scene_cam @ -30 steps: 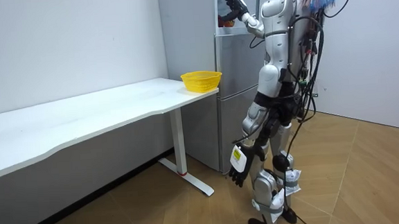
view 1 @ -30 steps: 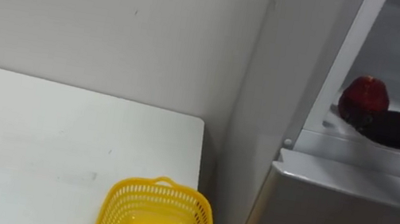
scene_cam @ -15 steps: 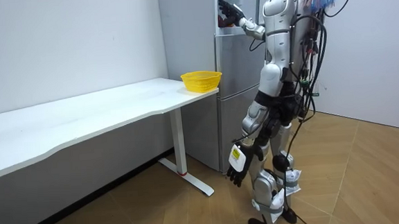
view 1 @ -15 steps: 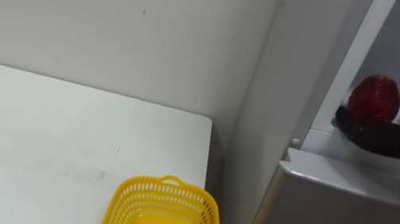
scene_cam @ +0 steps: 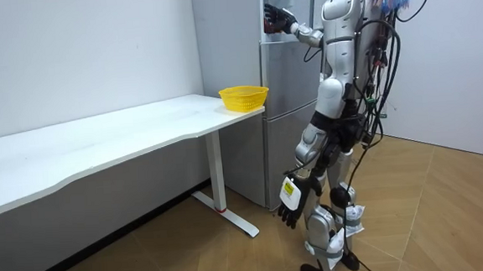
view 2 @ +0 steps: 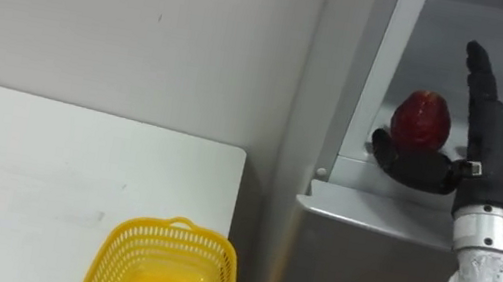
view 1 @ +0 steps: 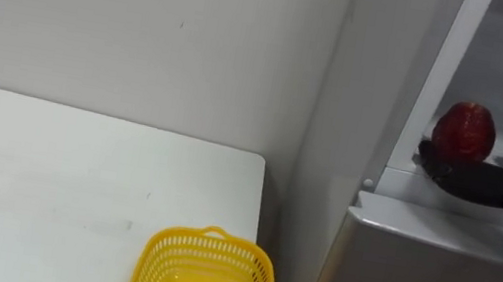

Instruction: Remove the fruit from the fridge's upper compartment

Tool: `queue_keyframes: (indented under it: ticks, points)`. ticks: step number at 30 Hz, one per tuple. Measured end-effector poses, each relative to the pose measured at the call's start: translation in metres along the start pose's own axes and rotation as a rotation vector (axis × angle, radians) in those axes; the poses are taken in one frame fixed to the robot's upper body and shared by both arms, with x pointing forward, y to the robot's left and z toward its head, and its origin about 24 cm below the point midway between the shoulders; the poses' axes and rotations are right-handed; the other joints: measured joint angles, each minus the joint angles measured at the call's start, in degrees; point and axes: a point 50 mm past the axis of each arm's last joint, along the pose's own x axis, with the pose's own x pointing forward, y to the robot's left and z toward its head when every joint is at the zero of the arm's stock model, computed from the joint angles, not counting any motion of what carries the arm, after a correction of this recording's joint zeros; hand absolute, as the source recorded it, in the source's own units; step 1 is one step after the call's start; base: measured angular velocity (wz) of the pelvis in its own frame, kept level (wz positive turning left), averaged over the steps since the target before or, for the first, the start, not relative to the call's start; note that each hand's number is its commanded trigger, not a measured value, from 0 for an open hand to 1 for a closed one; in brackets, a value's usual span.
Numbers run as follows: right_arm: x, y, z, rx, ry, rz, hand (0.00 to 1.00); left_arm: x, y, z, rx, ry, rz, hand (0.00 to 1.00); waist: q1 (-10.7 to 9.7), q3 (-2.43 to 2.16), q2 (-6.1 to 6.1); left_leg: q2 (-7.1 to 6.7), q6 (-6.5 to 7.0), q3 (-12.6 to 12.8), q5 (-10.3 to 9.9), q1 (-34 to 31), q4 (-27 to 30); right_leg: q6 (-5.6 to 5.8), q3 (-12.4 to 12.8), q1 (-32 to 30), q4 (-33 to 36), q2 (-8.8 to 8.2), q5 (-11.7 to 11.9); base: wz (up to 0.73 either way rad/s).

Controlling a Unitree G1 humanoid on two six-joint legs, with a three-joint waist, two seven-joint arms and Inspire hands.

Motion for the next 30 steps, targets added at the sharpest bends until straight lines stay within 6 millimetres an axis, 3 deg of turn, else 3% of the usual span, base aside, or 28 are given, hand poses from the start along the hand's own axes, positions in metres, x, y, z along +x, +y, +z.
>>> queue_keyframes:
  ticks: [18,19,20,21,30]
  points:
    - [0.009,-0.002,-0.012,0.091,0.077,0.142,0.00,0.000,0.005,-0.002,0.006,0.020,-0.016,0.00,-0.19,0.00,-0.25,0.01,0.03,0.41,0.02,-0.03,0.34,-0.14,0.28,0.02,-0.13,-0.02,0.08,0.00]
    - [0.009,-0.003,-0.012,0.093,0.077,0.141,0.20,0.000,0.006,-0.002,0.007,0.020,-0.015,0.00,-0.19,0.00,-0.25,0.02,0.02,0.41,0.02,-0.03,0.34,-0.14,0.29,0.02,-0.13,-0.02,0.08,0.00]
    - [0.009,-0.003,-0.012,0.094,0.077,0.143,0.52,-0.001,0.007,-0.002,0.008,0.021,-0.012,0.00,-0.19,0.00,-0.24,0.02,0.02,0.41,0.03,-0.03,0.34,-0.14,0.28,0.02,-0.13,-0.02,0.08,0.00]
    - [0.009,-0.003,-0.012,0.095,0.077,0.149,0.97,-0.001,0.007,-0.003,0.008,0.022,-0.010,0.00,-0.19,0.00,-0.23,0.03,0.02,0.41,0.03,-0.03,0.34,-0.14,0.28,0.02,-0.13,-0.01,0.08,0.00]
    - [0.020,-0.009,-0.010,0.099,0.078,0.128,1.00,-0.001,0.009,-0.003,0.010,0.023,-0.004,0.00,-0.03,-0.01,-0.15,0.04,0.02,0.38,0.03,-0.02,0.34,-0.14,0.23,0.04,-0.16,-0.01,0.07,0.00]
